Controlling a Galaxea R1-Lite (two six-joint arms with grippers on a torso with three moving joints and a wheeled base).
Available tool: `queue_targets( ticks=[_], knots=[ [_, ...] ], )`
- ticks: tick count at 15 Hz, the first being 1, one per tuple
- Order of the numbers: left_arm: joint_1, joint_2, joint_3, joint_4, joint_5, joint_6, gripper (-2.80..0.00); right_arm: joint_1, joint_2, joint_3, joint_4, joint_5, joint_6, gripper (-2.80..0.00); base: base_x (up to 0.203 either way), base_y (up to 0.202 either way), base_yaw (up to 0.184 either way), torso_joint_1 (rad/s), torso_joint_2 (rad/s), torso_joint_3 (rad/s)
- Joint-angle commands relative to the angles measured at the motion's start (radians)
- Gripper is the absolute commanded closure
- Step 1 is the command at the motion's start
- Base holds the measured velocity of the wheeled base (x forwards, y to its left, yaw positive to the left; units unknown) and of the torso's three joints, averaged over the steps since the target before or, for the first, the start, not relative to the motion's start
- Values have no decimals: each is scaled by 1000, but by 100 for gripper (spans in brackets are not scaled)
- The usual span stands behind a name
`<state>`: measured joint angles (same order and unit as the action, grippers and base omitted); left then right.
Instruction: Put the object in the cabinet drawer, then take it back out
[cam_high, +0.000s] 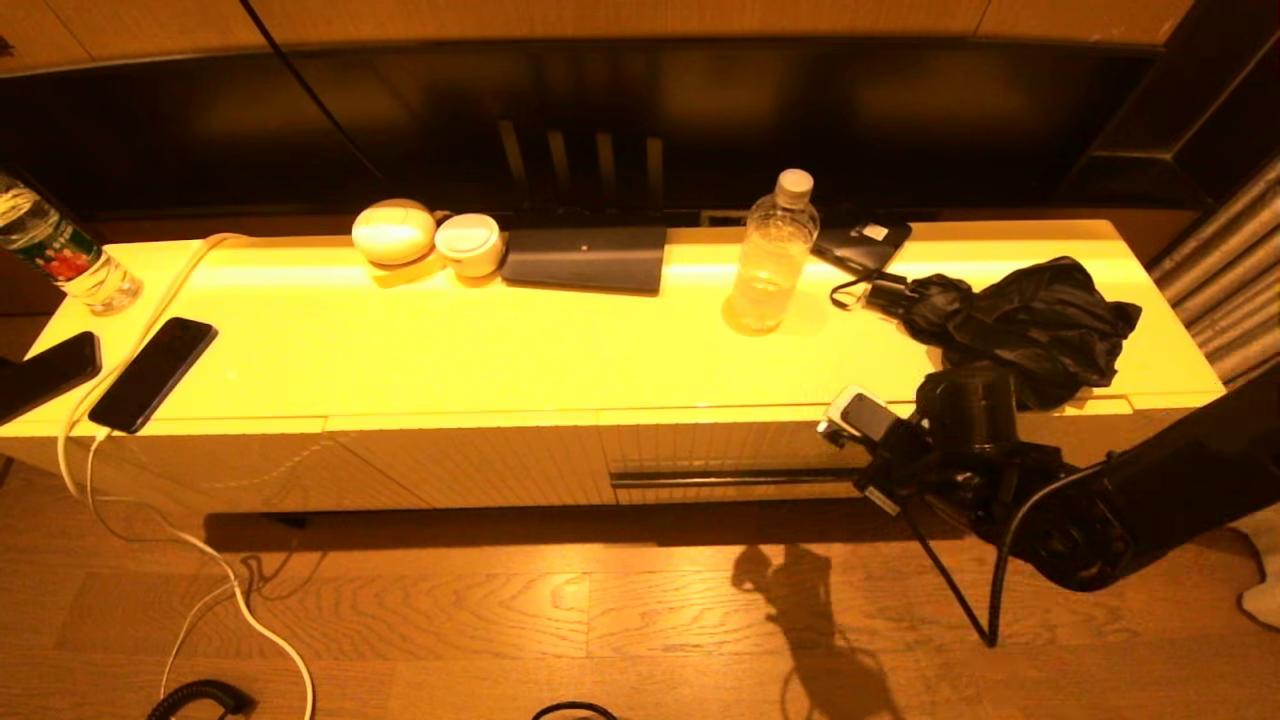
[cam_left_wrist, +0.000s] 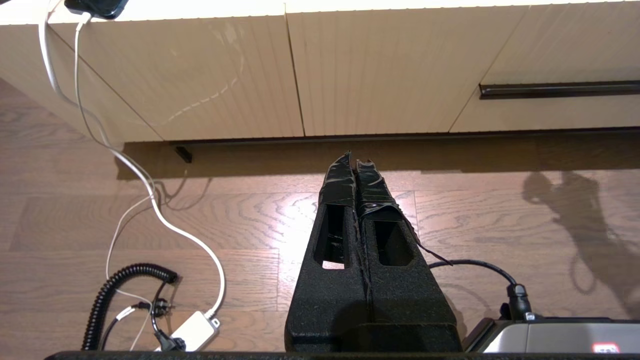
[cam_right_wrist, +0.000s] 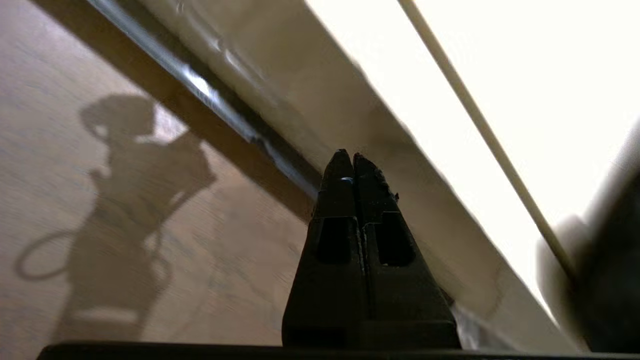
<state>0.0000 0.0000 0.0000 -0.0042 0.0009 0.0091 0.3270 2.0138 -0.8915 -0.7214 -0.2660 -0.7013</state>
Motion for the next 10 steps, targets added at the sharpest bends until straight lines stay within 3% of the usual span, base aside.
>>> queue_targets(
  ticks=[1, 6, 10],
  knots=[
    [0, 0, 2, 0, 1, 0, 0, -4, -170, 86, 19, 0, -3, 0, 0, 0, 0, 0, 0, 0],
    [0, 0, 3, 0, 1, 0, 0, -106, -600, 185, 196, -14, 31, 0, 0, 0, 0, 0, 0, 0],
    [0, 0, 3, 0, 1, 0, 0, -207, -1065, 269, 442, -18, 150, 0, 0, 0, 0, 0, 0, 0]
  ],
)
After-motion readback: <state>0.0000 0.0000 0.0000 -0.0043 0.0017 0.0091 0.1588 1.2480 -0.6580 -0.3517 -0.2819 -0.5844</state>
